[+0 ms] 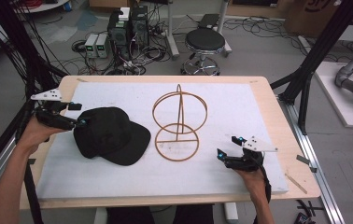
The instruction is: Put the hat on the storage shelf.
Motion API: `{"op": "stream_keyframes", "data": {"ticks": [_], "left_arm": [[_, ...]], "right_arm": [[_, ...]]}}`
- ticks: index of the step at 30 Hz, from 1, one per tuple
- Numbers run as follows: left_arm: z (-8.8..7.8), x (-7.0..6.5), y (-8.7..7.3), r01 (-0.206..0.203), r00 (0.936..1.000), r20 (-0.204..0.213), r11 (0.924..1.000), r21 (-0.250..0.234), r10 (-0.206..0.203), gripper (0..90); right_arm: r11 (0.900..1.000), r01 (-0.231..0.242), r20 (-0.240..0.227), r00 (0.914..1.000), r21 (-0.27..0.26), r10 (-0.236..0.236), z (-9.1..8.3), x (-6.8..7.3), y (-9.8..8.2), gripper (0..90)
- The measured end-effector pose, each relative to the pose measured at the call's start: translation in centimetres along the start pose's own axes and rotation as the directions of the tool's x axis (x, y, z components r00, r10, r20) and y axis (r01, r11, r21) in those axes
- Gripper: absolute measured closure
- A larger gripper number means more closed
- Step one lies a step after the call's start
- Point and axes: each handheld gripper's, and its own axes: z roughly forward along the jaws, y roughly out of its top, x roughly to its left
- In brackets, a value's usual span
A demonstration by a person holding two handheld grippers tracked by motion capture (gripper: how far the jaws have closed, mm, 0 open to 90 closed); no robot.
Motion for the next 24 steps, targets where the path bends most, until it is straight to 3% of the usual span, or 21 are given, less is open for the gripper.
{"op": "stream_keyframes", "data": {"ticks": [4,12,15,16,17,18,24], "left_arm": [[0.24,0.17,-0.09,0.024,0.9995,0.018,0.9996,0.013,-0.024,21.4],[0.49,0.07,-0.11,0.038,0.9992,0.013,0.9987,0.034,-0.039,24.5],[0.49,0.04,-0.15,0.041,0.9987,0.029,0.9981,0.046,-0.042,31.6],[0.53,-0.01,-0.16,0.037,0.9986,0.035,0.9980,0.051,-0.039,39.4],[0.57,-0.02,-0.17,0.040,0.9983,0.041,0.9977,0.055,-0.042,39.4],[0.59,-0.04,-0.20,0.046,0.9973,0.055,0.9970,0.063,-0.049,45.5],[0.65,-0.20,-0.24,0.058,0.9965,0.055,0.9948,0.084,-0.063,58.5]], "right_arm": [[1.000,-0.002,0.002,1.0000,0.003,0.002,0.01,0.01,0.00,18.4],[1.000,-0.003,0.004,1.0000,0.002,0.003,0.00,0.02,0.00,18.5],[1.000,0.000,0.005,1.0000,0.006,0.000,0.03,0.02,0.01,18.5],[1.000,-0.003,0.005,1.0000,0.007,0.002,0.03,0.05,0.02,18.5],[1.000,-0.003,0.005,1.0000,0.007,0.002,0.03,0.05,0.02,18.5],[1.000,-0.002,0.006,1.0000,0.006,0.002,0.03,0.07,0.02,18.5],[1.000,-0.003,0.006,1.0000,0.007,0.003,0.03,0.07,0.02,18.5]]}}
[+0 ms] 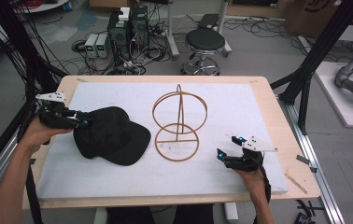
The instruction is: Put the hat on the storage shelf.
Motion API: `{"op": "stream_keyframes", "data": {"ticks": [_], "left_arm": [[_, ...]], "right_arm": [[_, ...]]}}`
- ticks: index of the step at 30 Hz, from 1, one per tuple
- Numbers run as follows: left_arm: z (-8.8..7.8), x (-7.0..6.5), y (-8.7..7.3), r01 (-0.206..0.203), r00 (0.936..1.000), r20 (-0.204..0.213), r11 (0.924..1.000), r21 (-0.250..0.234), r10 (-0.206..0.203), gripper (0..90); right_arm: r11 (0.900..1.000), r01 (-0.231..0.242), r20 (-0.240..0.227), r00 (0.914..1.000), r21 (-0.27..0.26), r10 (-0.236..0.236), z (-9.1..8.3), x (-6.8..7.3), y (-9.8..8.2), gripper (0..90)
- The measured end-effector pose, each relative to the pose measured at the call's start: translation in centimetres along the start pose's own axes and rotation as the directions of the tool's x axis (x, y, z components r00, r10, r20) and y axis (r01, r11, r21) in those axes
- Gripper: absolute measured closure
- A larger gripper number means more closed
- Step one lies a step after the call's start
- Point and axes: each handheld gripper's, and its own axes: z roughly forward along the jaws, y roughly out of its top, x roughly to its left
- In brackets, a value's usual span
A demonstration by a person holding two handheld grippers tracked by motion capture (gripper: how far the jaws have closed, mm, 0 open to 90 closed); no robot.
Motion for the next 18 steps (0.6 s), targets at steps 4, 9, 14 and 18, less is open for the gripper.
{"op": "stream_keyframes", "data": {"ticks": [4,9,14,18], "left_arm": [[0.14,-0.17,-0.17,0.038,0.9992,-0.014,0.9993,0.003,-0.038,71.4],[0.30,-0.27,-0.68,0.063,0.9980,-0.005,0.9977,-0.024,-0.063,80.7],[0.26,-0.57,-0.60,0.061,0.9977,-0.028,0.9978,-0.028,-0.061,83.7],[0.30,-0.93,-0.41,0.054,0.9974,-0.048,0.9982,-0.027,-0.055,84.3]], "right_arm": [[1.000,0.002,0.000,1.0000,-0.002,-0.002,-0.01,-0.01,-0.01,18.4],[1.000,0.002,0.000,1.0000,-0.002,-0.002,-0.01,-0.03,-0.01,18.5],[1.000,0.001,0.000,1.0000,-0.002,-0.001,0.00,-0.03,0.00,18.5],[1.000,0.002,0.001,1.0000,-0.002,-0.002,-0.01,-0.02,0.00,18.5]]}}
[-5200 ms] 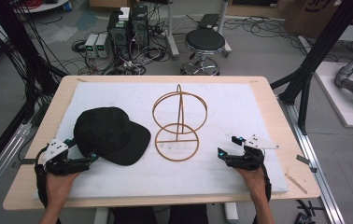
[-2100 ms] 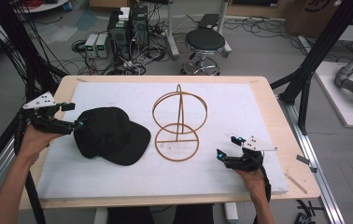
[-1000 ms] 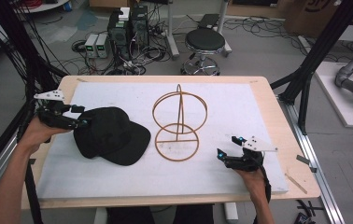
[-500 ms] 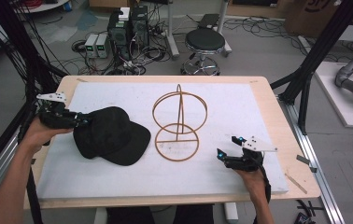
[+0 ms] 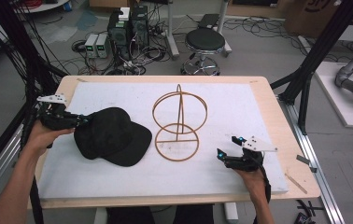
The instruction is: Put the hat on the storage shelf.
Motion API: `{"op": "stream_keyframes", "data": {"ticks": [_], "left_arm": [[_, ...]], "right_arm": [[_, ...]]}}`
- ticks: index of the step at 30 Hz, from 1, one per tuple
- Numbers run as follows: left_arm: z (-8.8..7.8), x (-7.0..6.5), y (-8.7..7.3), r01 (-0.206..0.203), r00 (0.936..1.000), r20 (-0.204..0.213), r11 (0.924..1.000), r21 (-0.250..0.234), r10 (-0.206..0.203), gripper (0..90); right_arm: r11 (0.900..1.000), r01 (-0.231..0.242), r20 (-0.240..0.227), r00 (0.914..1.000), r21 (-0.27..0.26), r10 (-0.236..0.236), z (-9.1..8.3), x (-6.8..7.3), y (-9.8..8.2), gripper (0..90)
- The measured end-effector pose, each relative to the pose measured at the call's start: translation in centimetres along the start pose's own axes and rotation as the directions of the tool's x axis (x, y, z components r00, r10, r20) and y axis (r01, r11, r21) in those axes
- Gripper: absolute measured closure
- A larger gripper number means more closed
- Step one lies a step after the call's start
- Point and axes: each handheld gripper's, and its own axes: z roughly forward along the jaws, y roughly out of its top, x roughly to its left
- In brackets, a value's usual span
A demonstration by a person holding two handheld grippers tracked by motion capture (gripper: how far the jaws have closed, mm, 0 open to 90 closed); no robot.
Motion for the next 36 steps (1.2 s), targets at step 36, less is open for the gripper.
{"op": "stream_keyframes", "data": {"ticks": [36], "left_arm": [[-1.8,-5.1,3.9,-0.097,0.9939,-0.066,0.9855,-0.139,0.088,85.9]], "right_arm": [[1.000,-0.002,-0.011,0.9999,-0.001,0.002,0.0,-0.1,0.0,18.5]]}}
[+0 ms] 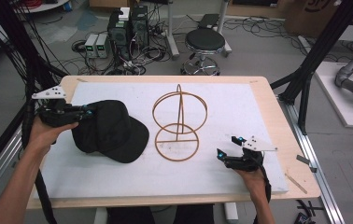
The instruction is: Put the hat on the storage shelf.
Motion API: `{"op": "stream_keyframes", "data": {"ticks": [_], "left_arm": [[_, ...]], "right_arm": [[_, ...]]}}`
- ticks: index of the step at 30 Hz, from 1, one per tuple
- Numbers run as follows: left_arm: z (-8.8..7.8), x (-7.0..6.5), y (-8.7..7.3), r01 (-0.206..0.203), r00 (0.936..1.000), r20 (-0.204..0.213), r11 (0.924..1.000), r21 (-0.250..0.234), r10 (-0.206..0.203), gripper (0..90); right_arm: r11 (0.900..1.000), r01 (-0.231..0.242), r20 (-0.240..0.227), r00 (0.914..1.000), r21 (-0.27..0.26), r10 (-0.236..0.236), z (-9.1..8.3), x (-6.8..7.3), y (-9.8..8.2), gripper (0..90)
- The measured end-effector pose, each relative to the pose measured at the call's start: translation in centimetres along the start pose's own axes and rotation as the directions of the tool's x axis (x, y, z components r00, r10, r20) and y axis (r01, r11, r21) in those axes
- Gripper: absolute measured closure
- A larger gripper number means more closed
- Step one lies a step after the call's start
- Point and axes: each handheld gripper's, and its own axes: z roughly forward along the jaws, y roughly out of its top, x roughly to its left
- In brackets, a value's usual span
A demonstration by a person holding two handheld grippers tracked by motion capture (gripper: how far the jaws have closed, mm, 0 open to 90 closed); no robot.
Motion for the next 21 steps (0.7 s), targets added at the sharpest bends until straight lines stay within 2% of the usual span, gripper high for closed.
{"op": "stream_keyframes", "data": {"ticks": [2,6,14,21], "left_arm": [[0.0,-0.1,0.3,-0.005,1.0000,-0.003,1.0000,-0.001,0.005,85.9],[-0.2,-0.9,1.3,-0.009,0.9999,0.011,0.9989,-0.046,0.010,86.5],[-0.4,-1.7,2.4,-0.038,0.9992,0.009,0.9978,-0.054,0.039,86.7],[-0.8,-2.7,3.9,-0.046,0.9988,0.012,0.9947,-0.093,0.047,86.8]], "right_arm": [[1.000,-0.001,-0.001,1.0000,0.001,0.001,0.0,0.0,0.0,18.5],[1.000,-0.010,-0.003,0.9999,0.003,0.010,0.0,0.0,0.0,18.5],[1.000,-0.001,-0.001,1.0000,0.001,0.001,0.0,0.0,0.0,18.5],[1.000,0.000,0.000,1.0000,0.001,0.000,0.0,0.0,0.0,18.5]]}}
